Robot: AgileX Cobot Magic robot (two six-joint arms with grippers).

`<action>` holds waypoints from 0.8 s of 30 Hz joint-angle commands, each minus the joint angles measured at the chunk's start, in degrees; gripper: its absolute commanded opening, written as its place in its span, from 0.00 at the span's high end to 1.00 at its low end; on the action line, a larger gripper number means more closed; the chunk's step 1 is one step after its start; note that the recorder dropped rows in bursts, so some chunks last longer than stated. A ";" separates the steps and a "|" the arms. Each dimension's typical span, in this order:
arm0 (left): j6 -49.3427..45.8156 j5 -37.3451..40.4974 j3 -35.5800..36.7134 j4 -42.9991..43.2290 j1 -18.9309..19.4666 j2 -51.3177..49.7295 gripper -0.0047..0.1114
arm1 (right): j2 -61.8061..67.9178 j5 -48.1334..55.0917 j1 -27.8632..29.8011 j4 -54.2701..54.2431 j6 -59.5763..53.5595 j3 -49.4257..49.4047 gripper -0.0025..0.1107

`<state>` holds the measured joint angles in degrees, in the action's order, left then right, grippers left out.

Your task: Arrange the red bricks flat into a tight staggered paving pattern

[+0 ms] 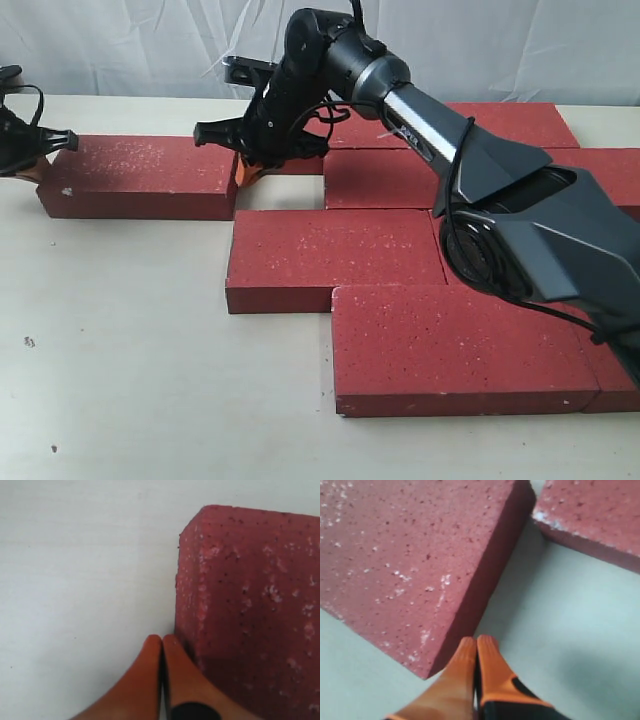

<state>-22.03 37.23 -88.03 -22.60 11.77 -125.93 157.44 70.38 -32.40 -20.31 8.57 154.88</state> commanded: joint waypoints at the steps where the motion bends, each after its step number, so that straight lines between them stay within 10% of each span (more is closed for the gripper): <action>1: -1.16 -0.70 -0.11 -1.78 -0.49 -0.66 0.96 | -0.34 -0.42 0.39 2.84 0.48 0.21 0.98; 24: -2.64 -1.73 -0.11 -3.73 -0.57 -2.00 0.96 | -0.36 -0.42 -0.24 -7.32 -2.43 0.21 0.98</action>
<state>-24.63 35.28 -88.03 -25.05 11.77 -127.52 158.95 70.69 -32.29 -25.72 6.52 154.88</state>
